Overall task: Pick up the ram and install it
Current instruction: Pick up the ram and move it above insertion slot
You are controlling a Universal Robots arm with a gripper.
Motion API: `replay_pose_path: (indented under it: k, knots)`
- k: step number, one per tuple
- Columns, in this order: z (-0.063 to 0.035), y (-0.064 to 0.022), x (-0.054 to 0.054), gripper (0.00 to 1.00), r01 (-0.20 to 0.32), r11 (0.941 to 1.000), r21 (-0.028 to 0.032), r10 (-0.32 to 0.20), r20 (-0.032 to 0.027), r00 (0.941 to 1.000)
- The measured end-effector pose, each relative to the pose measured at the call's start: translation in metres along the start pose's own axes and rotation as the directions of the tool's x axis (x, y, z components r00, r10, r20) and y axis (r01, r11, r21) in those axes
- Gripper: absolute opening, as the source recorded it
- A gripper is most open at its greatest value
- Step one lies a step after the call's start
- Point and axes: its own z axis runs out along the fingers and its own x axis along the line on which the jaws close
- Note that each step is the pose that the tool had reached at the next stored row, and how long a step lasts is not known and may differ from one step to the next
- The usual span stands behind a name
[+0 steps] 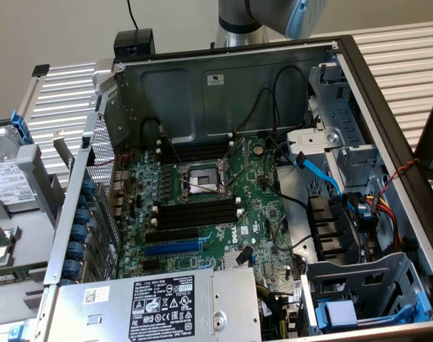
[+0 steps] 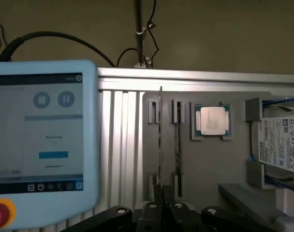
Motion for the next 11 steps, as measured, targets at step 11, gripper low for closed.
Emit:
replay_pose_path:
  k: [11]
  knots:
    - [-0.0531,0.0016,-0.001,0.12,-0.009,1.0000,0.0003,0.009,0.0004,1.0000]
